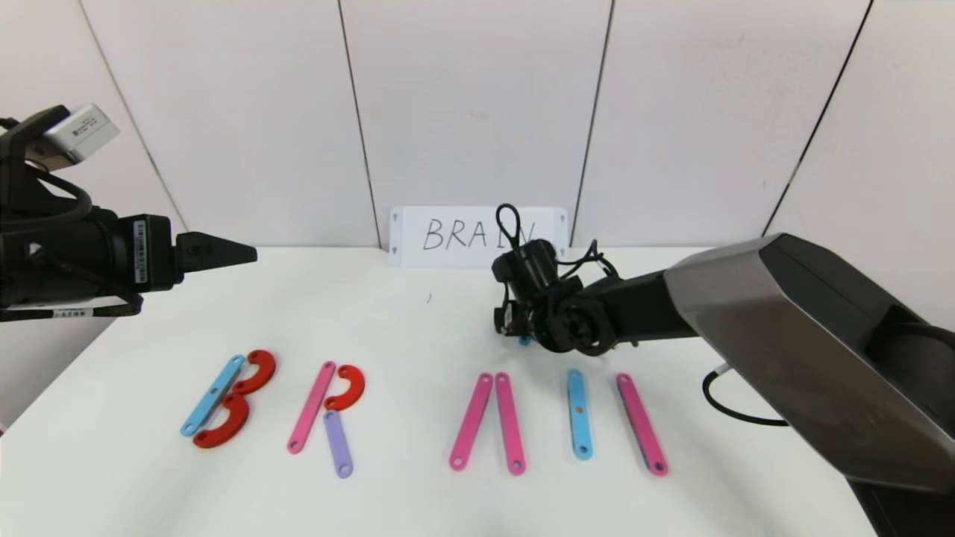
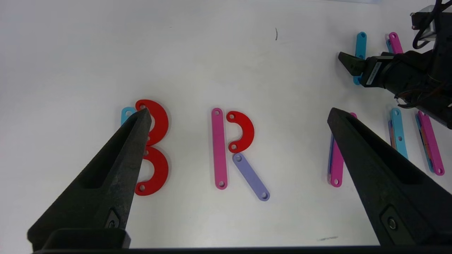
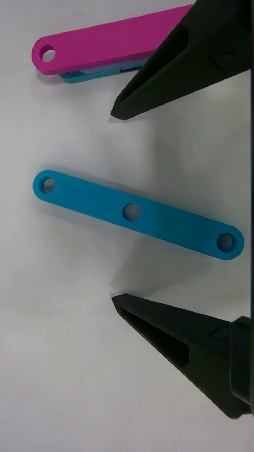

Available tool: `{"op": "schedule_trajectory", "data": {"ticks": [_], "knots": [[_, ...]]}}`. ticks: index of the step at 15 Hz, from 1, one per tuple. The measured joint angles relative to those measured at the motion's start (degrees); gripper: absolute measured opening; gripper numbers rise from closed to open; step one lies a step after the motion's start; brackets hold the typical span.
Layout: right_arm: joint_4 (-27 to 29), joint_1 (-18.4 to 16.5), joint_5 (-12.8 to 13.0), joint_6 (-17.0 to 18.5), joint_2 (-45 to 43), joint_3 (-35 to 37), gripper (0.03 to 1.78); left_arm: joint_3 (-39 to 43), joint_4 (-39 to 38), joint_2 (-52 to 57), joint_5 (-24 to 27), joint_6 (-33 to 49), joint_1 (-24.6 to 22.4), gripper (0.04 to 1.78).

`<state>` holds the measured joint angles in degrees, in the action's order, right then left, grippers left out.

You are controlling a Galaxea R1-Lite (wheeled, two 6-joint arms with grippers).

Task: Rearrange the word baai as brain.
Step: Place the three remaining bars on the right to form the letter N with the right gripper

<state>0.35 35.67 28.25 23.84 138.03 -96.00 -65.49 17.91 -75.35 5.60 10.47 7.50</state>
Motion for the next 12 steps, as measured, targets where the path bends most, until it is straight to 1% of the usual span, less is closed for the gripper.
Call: {"op": "schedule_trajectory", "data": {"ticks": [2,4,5,7,9,10,11,12], "knots": [[-0.06,-0.06,0.06,0.02,0.09,-0.05,1.56,0.00,0.00,0.00,-0.04,-0.02,0.00,1.74],[-0.06,-0.17,0.13,0.00,0.09,-0.09,1.31,0.00,0.00,0.00,-0.01,-0.02,-0.01,1.74],[-0.05,-0.17,0.11,0.02,0.09,-0.11,1.14,0.00,0.00,0.00,-0.01,0.00,-0.01,1.74],[-0.02,-0.17,0.11,0.00,0.09,-0.16,0.75,0.00,0.00,0.00,0.00,-0.02,-0.01,1.74],[0.00,-0.23,0.11,0.00,0.15,-0.16,0.44,0.00,0.00,0.00,-0.04,-0.02,-0.01,1.74],[0.05,-0.23,0.11,0.05,0.15,-0.16,0.33,0.00,0.00,0.00,-0.04,-0.02,-0.01,1.74],[0.02,-0.32,0.09,0.10,0.17,-0.16,0.28,0.00,-0.05,0.00,-0.06,-0.04,-0.01,1.74],[0.00,-0.45,0.09,0.10,0.20,-0.13,0.27,0.00,-0.07,0.00,-0.04,-0.02,-0.01,1.74]]}}
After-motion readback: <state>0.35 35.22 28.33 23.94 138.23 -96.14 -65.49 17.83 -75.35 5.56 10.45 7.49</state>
